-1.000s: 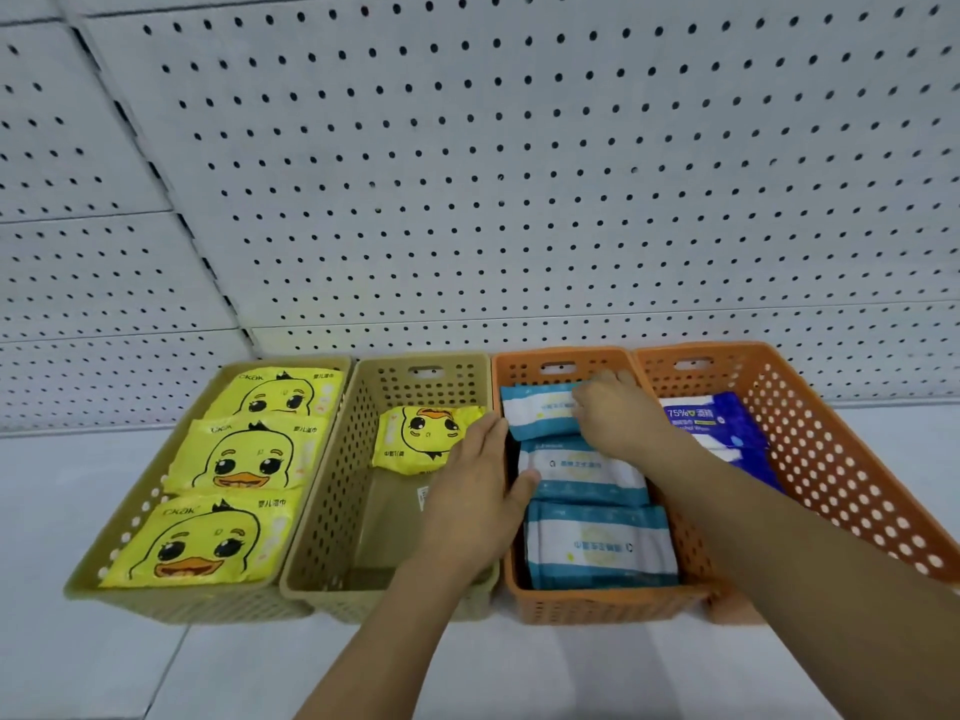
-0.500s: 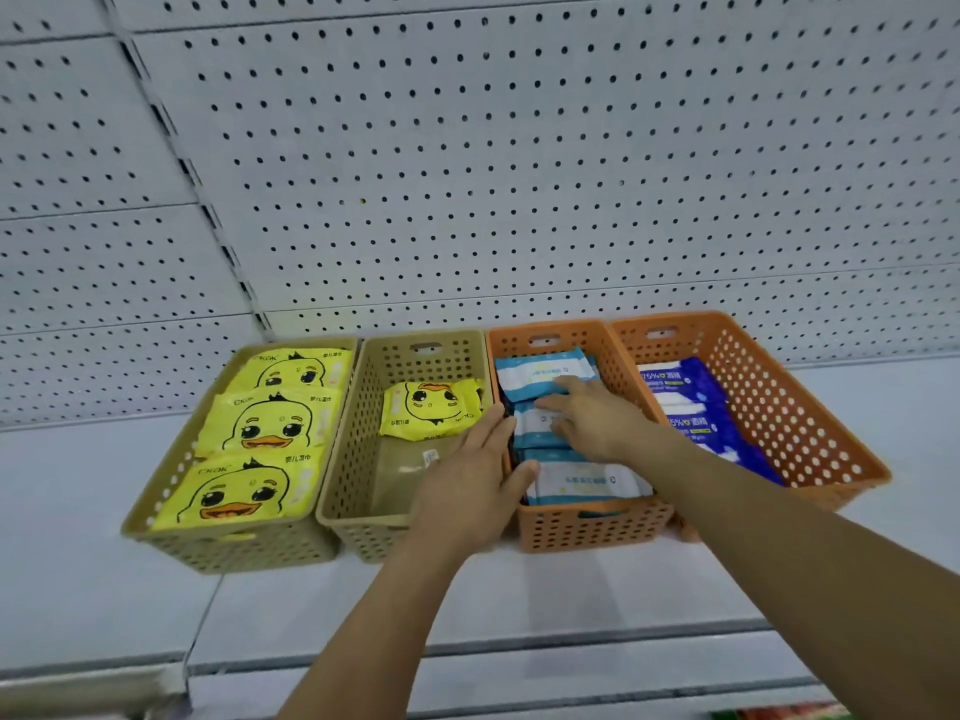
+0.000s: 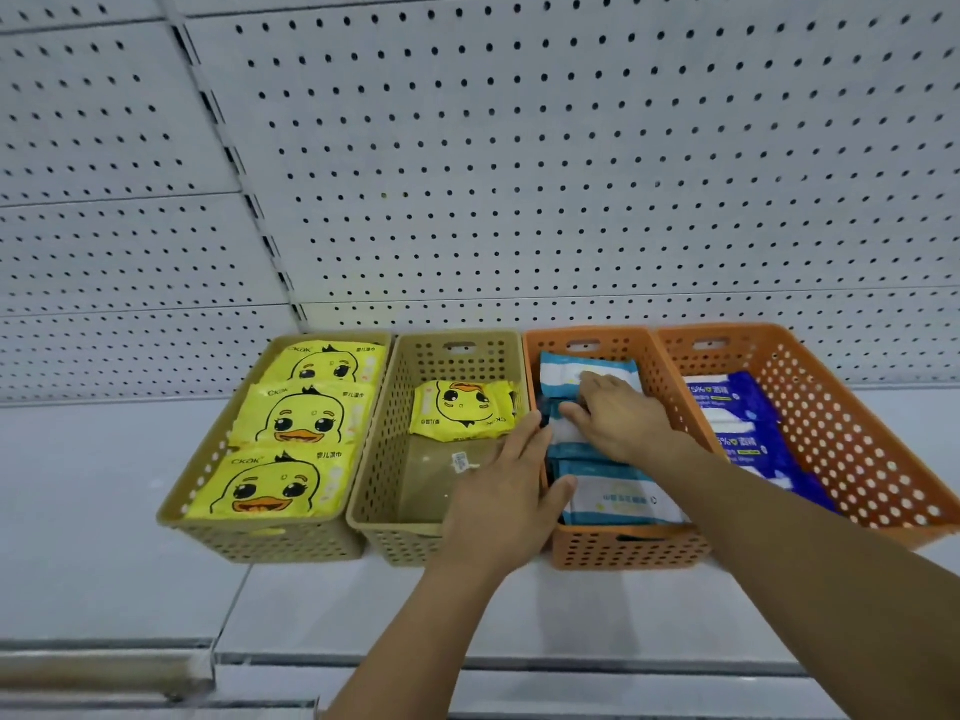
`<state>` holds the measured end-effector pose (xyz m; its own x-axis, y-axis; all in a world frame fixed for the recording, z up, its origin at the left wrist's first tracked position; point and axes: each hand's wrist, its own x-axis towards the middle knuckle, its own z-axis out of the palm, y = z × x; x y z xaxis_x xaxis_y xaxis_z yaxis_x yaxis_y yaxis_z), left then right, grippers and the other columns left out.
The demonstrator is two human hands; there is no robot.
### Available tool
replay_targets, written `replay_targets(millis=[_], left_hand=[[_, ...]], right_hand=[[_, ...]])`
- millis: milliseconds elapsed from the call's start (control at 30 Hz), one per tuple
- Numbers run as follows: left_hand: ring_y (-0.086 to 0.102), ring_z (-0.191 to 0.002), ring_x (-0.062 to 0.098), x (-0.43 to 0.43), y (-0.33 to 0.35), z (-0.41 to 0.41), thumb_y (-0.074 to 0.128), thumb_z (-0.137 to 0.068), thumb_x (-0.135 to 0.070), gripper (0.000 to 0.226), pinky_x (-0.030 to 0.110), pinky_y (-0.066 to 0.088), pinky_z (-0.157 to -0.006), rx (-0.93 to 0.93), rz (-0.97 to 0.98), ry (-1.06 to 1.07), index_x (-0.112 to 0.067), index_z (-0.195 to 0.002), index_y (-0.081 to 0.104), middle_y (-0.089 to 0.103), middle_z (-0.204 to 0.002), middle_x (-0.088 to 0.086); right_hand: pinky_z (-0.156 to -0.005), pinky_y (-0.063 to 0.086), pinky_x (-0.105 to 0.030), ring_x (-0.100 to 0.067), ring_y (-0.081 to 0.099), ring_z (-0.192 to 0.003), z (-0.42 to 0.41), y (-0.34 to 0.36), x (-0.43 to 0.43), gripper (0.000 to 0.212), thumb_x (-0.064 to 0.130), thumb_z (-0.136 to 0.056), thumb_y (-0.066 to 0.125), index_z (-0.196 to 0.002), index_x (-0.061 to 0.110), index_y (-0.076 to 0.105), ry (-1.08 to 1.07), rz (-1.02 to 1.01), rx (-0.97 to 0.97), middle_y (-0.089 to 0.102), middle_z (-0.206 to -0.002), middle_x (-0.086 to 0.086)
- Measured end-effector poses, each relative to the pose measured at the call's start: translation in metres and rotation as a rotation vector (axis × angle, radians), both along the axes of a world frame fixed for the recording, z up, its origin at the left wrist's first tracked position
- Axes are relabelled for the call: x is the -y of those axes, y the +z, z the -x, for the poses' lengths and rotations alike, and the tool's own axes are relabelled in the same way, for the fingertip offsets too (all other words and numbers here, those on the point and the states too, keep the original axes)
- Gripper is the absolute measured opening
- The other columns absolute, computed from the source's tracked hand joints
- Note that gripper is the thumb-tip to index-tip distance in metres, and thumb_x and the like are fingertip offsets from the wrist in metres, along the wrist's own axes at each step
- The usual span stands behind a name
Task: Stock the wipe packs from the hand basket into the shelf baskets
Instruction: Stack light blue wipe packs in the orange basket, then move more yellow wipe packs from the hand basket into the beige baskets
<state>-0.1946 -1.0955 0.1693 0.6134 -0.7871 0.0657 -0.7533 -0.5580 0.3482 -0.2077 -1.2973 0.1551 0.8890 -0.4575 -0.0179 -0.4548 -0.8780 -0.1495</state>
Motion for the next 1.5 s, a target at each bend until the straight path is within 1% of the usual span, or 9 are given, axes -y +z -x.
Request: replay_targets(millis=[200, 333, 467, 567, 733, 833, 1000, 1200, 1500], left_hand=[[0.023, -0.144, 0.01, -0.002, 0.001, 0.003, 0.029, -0.1, -0.055, 0.062, 0.04, 0.043, -0.101, -0.006, -0.024, -0.012, -0.026, -0.154, 0.016, 0.004, -0.162, -0.015], [0.017, -0.147, 0.013, -0.021, 0.001, 0.014, 0.023, -0.099, -0.058, 0.064, 0.044, 0.023, -0.117, 0.054, -0.075, -0.008, -0.026, -0.154, 0.016, 0.01, -0.162, -0.01], [0.017, -0.147, 0.012, -0.071, -0.013, 0.051, 0.007, -0.086, -0.066, 0.079, 0.04, 0.009, -0.121, 0.149, 0.02, -0.004, -0.025, -0.151, 0.028, 0.022, -0.16, -0.008], [0.027, -0.144, 0.012, -0.12, -0.03, 0.087, 0.02, -0.093, -0.06, 0.068, 0.039, 0.016, -0.12, 0.106, 0.198, 0.02, -0.023, -0.146, 0.04, 0.033, -0.155, -0.008], [0.04, -0.134, 0.008, -0.206, -0.048, 0.151, 0.033, -0.097, -0.059, 0.056, 0.027, 0.029, -0.109, -0.041, 0.22, 0.155, -0.03, -0.145, 0.039, 0.044, -0.146, -0.013], [0.047, -0.126, 0.005, -0.256, -0.06, 0.183, 0.029, -0.096, -0.061, 0.056, 0.021, 0.037, -0.097, -0.134, 0.169, 0.217, -0.034, -0.144, 0.039, 0.049, -0.139, -0.016], [0.055, -0.117, 0.005, -0.329, -0.087, 0.208, 0.034, -0.094, -0.06, 0.054, 0.027, 0.046, -0.085, -0.219, 0.097, 0.308, -0.033, -0.139, 0.045, 0.057, -0.132, -0.016], [0.044, -0.13, 0.01, -0.435, -0.11, 0.207, 0.04, -0.098, -0.052, 0.05, 0.031, 0.045, -0.095, -0.294, -0.077, 0.384, -0.032, -0.144, 0.037, 0.044, -0.144, -0.012], [0.049, -0.127, 0.014, -0.683, -0.118, 0.161, 0.044, -0.097, -0.051, 0.055, 0.034, 0.043, -0.101, -0.373, -0.066, 0.617, -0.024, -0.145, 0.04, 0.047, -0.144, -0.005]], right_hand=[[-0.097, 0.04, -0.038, -0.023, 0.043, -0.124, 0.018, 0.009, -0.006, 0.039, 0.048, -0.096, 0.04, -0.119, 0.017, 0.05, 0.06, -0.206, 0.056, 0.046, -0.139, -0.007], [-0.102, 0.041, -0.042, -0.021, 0.047, -0.126, 0.066, 0.023, -0.05, 0.046, 0.047, -0.094, 0.046, -0.136, 0.028, 0.043, -0.015, -0.378, 0.089, 0.048, -0.142, 0.0], [-0.112, 0.026, -0.042, -0.018, 0.041, -0.132, 0.134, 0.015, -0.113, 0.047, 0.05, -0.095, 0.039, -0.136, 0.027, 0.045, 0.038, -0.058, 0.17, 0.048, -0.142, 0.003], [-0.114, 0.024, -0.044, -0.02, 0.032, -0.139, 0.18, -0.004, -0.158, 0.056, 0.053, -0.091, 0.034, -0.136, 0.023, 0.049, 0.073, -0.116, 0.372, 0.039, -0.15, 0.0], [-0.105, 0.037, -0.03, -0.009, 0.04, -0.131, 0.239, -0.038, -0.236, 0.036, 0.037, -0.096, 0.049, -0.131, 0.027, 0.052, 0.058, -0.358, 0.511, 0.045, -0.14, 0.012], [-0.096, 0.042, -0.028, -0.006, 0.049, -0.12, 0.264, -0.053, -0.282, 0.032, 0.038, -0.097, 0.046, -0.128, 0.033, 0.051, 0.065, -0.409, 0.461, 0.05, -0.131, 0.018], [-0.081, 0.045, -0.028, -0.01, 0.057, -0.108, 0.282, -0.073, -0.344, 0.033, 0.037, -0.096, 0.048, -0.128, 0.03, 0.052, 0.15, -0.385, 0.303, 0.056, -0.124, 0.013], [-0.082, 0.048, -0.033, -0.014, 0.055, -0.112, 0.262, -0.087, -0.426, 0.037, 0.038, -0.097, 0.044, -0.134, 0.032, 0.044, 0.31, -0.367, 0.01, 0.05, -0.131, 0.011], [-0.088, 0.045, -0.029, -0.011, 0.054, -0.115, 0.171, -0.108, -0.654, 0.036, 0.042, -0.095, 0.047, -0.131, 0.035, 0.046, 0.426, -0.456, -0.046, 0.052, -0.131, 0.013]])
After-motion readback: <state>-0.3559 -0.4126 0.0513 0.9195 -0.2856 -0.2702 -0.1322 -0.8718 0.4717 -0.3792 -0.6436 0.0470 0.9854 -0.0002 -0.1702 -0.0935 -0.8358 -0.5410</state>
